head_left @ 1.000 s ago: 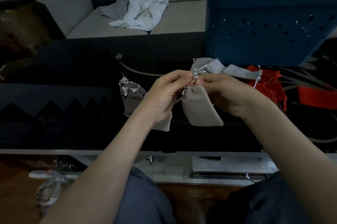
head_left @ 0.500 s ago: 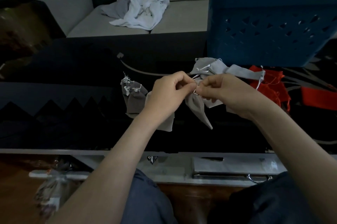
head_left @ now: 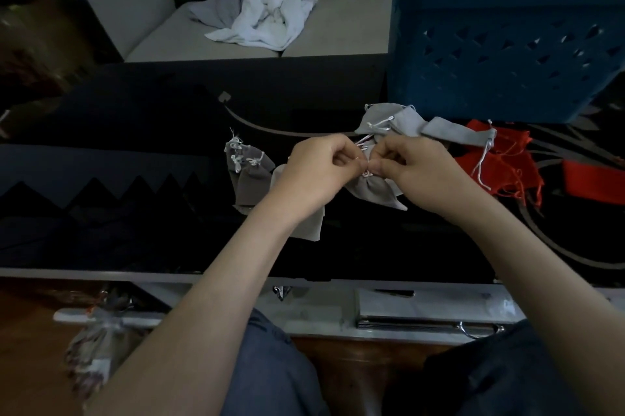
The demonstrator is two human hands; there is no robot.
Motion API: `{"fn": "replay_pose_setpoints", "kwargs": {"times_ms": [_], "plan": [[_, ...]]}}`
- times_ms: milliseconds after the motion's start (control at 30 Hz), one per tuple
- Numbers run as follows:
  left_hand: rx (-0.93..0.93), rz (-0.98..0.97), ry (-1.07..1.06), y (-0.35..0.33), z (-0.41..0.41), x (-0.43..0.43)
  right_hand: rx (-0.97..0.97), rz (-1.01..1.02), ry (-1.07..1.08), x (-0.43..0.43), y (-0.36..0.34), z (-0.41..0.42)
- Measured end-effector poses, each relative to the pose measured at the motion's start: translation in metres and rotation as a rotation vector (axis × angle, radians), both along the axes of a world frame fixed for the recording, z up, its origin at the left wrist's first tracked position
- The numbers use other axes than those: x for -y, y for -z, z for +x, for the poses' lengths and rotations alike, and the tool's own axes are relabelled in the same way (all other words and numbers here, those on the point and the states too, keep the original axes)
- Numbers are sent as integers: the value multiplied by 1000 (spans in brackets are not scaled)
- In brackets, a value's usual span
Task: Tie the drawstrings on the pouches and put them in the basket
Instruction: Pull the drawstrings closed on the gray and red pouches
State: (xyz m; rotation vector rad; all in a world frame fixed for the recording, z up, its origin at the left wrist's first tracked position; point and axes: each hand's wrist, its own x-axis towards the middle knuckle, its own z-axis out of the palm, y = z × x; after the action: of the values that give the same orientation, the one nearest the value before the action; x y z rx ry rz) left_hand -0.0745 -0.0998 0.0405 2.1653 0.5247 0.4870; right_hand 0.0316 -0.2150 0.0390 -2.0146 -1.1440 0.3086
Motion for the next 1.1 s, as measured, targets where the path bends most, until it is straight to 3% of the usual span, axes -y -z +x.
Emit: {"fn": "replay_pose_setpoints", "kwargs": {"times_ms": [333,400,500,700,933,1100], "plan": [[-85,506,-20,-3,11,14,-148,16,75,-3,-2,-1],[15,578,-41,-1,10,15,-217,63,99,-5,-3,-3],[199,583,-70,2,8,11,-329,157,81,-6,-7,-5],[301,691,-55,12,7,8,-498,147,-23,-4,-10,-2],[392,665,18,10,4,9,-713,175,-192,0,-6,5],[402,659,-1,13,2,6,-630,149,-247,3,-6,6]]}}
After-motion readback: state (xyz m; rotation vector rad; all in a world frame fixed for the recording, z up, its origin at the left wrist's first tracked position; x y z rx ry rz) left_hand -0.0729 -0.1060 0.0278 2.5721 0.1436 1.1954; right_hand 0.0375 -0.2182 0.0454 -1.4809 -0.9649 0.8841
